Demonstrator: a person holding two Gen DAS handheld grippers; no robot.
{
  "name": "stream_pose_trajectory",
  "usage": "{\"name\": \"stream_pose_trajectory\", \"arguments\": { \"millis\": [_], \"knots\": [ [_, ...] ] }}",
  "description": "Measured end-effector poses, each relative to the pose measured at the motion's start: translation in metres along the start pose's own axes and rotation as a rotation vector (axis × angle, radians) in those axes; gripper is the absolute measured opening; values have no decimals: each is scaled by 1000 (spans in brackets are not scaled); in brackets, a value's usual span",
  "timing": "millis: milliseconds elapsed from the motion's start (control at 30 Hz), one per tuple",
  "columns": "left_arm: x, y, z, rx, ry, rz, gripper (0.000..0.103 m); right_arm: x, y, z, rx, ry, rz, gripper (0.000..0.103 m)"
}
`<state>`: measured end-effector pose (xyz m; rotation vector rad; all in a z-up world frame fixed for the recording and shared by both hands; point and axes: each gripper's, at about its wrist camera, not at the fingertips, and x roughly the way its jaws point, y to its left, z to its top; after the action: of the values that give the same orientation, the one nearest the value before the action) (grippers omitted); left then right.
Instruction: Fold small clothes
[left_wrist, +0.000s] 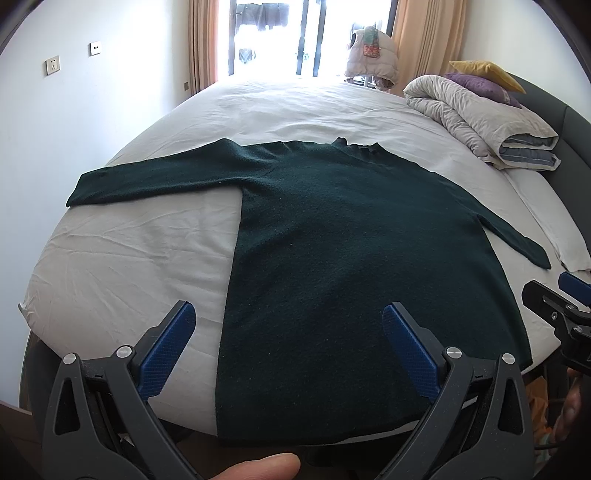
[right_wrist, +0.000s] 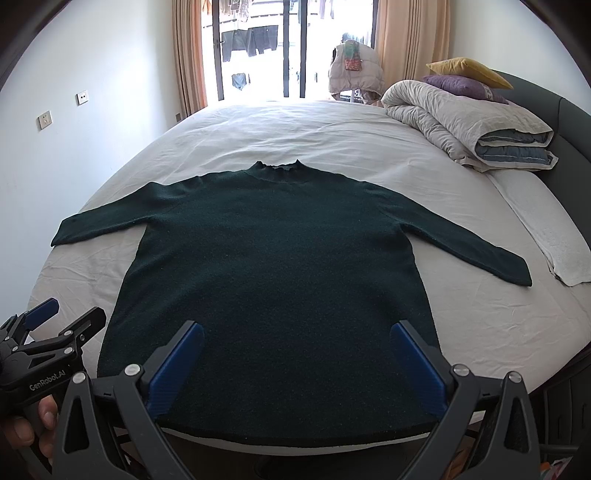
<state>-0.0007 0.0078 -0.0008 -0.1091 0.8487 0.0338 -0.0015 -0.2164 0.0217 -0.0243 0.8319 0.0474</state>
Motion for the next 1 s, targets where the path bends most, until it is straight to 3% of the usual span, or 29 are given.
{"name": "stream_pose_trajectory", "arguments": {
  "millis": [1000],
  "knots": [
    [1,2,0,-2,3,-2,103,2,-2,-2,0,5,-1,103]
  ]
}}
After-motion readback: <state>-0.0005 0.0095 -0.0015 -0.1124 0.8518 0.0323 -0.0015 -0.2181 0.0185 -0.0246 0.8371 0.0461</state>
